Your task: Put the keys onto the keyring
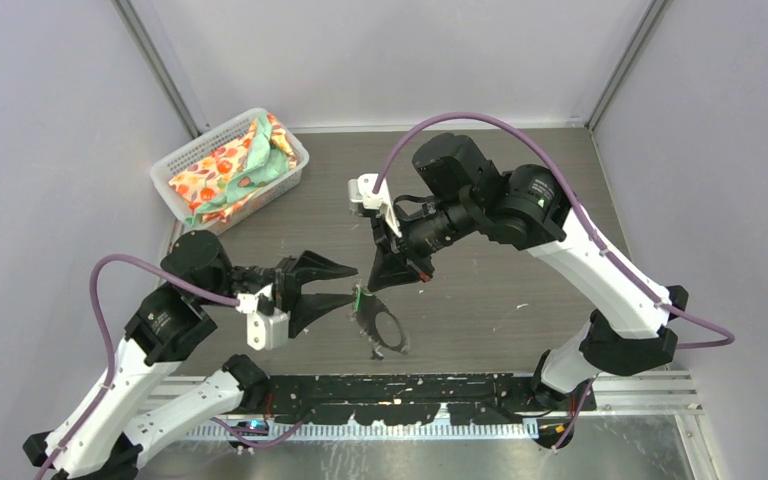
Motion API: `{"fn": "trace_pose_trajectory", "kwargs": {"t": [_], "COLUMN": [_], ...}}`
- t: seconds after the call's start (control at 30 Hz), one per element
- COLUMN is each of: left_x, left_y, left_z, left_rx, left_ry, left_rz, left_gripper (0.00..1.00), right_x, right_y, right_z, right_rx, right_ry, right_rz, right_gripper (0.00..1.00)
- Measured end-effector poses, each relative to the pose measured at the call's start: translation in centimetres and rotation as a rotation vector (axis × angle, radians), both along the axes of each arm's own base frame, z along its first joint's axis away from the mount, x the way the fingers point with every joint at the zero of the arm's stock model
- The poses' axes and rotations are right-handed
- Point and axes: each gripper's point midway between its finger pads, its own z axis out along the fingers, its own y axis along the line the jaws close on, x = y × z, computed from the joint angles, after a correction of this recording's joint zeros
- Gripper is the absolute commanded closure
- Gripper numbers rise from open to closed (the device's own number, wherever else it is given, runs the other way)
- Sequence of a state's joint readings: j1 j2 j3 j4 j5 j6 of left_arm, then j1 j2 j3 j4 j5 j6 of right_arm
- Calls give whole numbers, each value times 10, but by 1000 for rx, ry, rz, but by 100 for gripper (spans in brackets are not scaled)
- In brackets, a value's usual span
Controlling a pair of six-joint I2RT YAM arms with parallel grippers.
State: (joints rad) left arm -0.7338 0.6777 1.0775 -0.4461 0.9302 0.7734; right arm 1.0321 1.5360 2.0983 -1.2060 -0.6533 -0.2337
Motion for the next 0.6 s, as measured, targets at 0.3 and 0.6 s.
{"fn": "trace_pose_trajectory", "kwargs": {"t": [0.3, 0.6], "left_x": [-5, -8], "left_y": [3, 1], "left_z": [-1, -5], "left_rx": [25, 51], "left_ry": [2, 16], "left_rz": [-14, -42], "left_gripper": [59, 65], "right_x": [-5, -6], "right_y": [-1, 2], "right_z": [-2, -4], "right_rx": [-9, -17], "right_ry": [26, 41], "right_rz": [24, 35], "right_gripper": [99, 99]}}
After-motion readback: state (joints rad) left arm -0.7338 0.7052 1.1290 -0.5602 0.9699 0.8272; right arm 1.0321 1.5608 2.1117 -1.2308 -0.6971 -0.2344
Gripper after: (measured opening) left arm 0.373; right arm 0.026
